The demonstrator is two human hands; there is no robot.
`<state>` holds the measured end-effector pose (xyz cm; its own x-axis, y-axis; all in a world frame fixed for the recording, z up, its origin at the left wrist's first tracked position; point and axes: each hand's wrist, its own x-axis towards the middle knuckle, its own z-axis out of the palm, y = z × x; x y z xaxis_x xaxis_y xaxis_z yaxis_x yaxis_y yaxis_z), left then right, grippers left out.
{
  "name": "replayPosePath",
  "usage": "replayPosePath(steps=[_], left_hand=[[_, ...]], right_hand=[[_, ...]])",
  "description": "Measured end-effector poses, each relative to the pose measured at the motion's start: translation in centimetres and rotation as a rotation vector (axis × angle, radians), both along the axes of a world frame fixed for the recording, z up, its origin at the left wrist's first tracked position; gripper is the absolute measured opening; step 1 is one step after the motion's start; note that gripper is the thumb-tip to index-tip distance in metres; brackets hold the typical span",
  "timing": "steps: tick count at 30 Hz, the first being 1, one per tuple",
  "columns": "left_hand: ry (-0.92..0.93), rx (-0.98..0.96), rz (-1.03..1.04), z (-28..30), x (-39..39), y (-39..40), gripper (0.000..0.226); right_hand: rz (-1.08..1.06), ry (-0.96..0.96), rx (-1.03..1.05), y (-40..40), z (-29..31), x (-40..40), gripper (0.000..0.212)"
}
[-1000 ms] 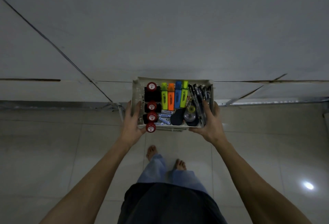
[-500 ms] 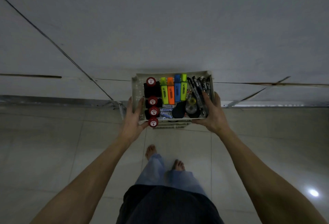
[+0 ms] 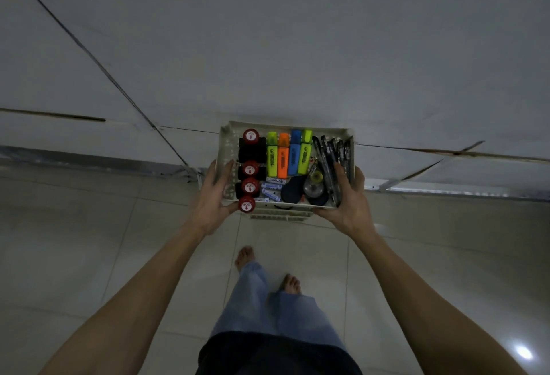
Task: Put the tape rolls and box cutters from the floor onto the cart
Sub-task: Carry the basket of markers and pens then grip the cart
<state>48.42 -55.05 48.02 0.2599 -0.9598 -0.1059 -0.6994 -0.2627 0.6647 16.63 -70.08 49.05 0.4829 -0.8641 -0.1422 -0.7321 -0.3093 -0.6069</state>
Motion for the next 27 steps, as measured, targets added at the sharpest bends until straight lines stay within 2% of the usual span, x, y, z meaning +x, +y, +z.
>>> replayPosePath(steps=[5,7,9,12,14,17,22,27], left_hand=[[0.161,-0.004,0.219,0.1,-0.8,0.8,0.135],[0.361,0.004,0.416,-1.2,-1.2,2.5,0.142],[0.475,0.057,0.532,-2.7,-2.1,4.6,0.132],[0.397,0.134,0.544,-5.0,-3.6,7.0,0.087],[0.400,0.124,0.535,-7.0,-3.9,7.7,0.072],[0.369,0.064,0.477,-10.6,-3.2,7.6,0.068],[0.303,-0.084,0.385,-18.3,-2.5,7.4,0.073],[0.322,-0.193,0.450,-28.5,-2.6,5.8,0.074]], right_hand=[[-0.065,-0.053,0.048,0.7,0.2,-0.6,0.129],[-0.192,-0.104,0.057,2.3,0.0,-1.3,0.127],[-0.382,-0.145,0.110,4.3,-0.8,-1.9,0.125],[-0.552,-0.130,0.200,7.1,-2.7,-2.6,0.118],[-0.587,-0.137,0.214,8.3,-4.6,-2.7,0.111],[-0.528,-0.113,0.203,8.7,-8.8,-2.4,0.098],[-0.430,-0.100,0.141,8.0,-16.9,-1.8,0.091],[-0.435,-0.177,0.065,6.1,-27.3,-1.4,0.085]])
